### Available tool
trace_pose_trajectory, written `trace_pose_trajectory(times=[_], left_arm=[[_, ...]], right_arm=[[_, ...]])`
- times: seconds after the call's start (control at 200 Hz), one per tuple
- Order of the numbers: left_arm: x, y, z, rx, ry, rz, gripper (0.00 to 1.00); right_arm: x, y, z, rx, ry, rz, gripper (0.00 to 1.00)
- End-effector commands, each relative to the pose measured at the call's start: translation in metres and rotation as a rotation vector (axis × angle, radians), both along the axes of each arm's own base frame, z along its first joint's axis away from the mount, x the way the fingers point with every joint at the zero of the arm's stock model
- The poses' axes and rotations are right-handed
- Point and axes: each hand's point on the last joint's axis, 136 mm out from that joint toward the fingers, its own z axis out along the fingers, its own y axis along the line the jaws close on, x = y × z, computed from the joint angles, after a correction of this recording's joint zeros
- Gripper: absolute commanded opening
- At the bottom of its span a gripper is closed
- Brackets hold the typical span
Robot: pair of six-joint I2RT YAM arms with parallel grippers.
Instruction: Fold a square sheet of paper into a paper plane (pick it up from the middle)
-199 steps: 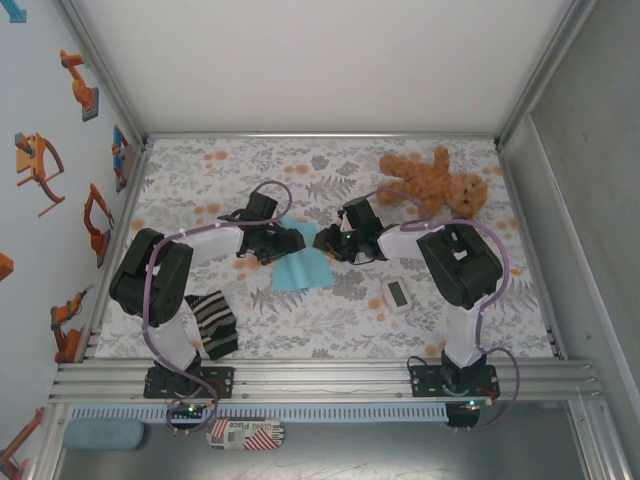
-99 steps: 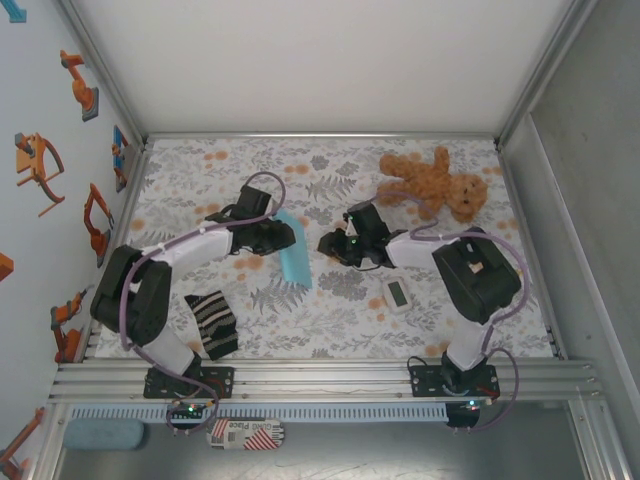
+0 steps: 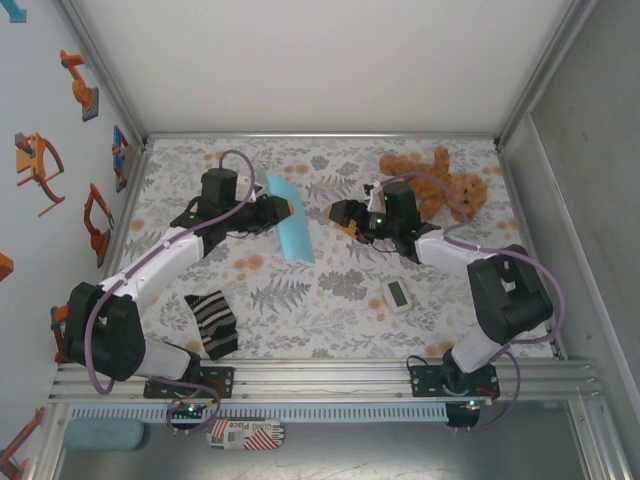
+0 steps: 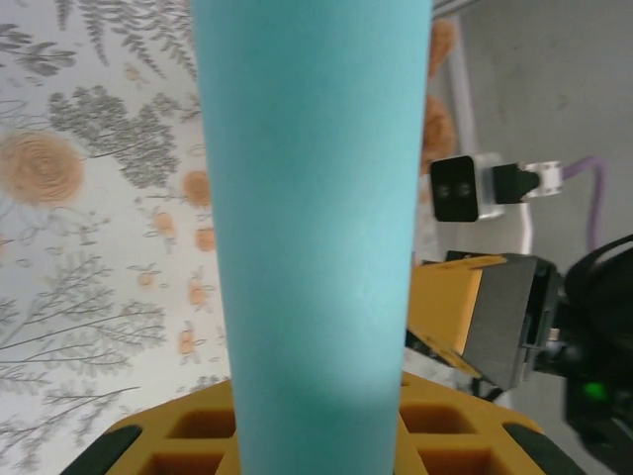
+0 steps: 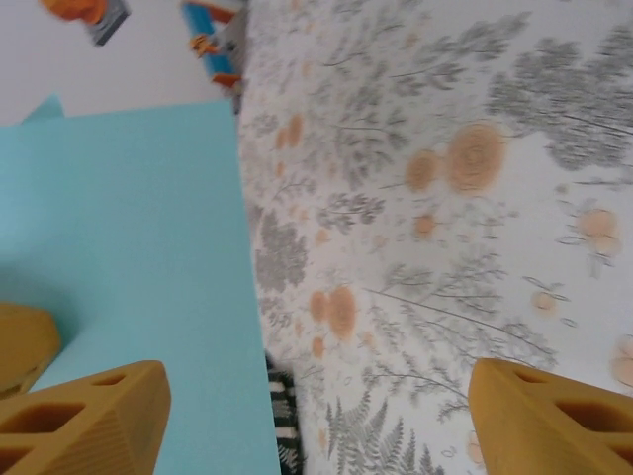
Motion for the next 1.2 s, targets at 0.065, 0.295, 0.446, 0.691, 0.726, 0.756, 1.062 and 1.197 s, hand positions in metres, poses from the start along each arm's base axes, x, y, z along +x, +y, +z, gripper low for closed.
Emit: trace_pose_trajectory(times=[0.065, 0.295, 0.446, 0.691, 0.726, 0.756, 1.062, 1.197], left_arm=[[-0.004, -0.015, 0.053, -0.181, -0.027, -0.086, 0.25], [-0.001, -0.022, 0.065, -0.257, -0.031, -0.126, 0.25], [0.001, -0.019, 0.053, -0.233, -0.006, -0.118, 0.25], [0.002, -0.009, 0.04, -0.208, 0.019, -0.1, 0.24], [0.003, -0.008, 0.041, -0.21, 0.019, -0.099, 0.24], [0.003, -0.007, 0.041, -0.211, 0.018, -0.099, 0.24], [0.004, -0.008, 0.04, -0.218, 0.03, -0.112, 0.24], [0.003, -0.009, 0.043, -0.231, 0.026, -0.115, 0.23]], right_arm=[[0.005, 0.023, 0.047, 0.187, -0.065, 0.1, 0.82], [-0.001, 0.051, 0.05, 0.249, -0.029, 0.18, 0.81], [-0.001, 0.052, 0.068, 0.299, -0.074, 0.192, 0.74], [0.001, 0.035, 0.077, 0.304, -0.099, 0.155, 0.64], [0.0, 0.034, 0.078, 0.306, -0.102, 0.156, 0.64], [0.0, 0.033, 0.079, 0.307, -0.106, 0.158, 0.64], [-0.004, 0.033, 0.088, 0.326, -0.145, 0.178, 0.51], [0.002, 0.033, 0.07, 0.308, -0.109, 0.149, 0.64]])
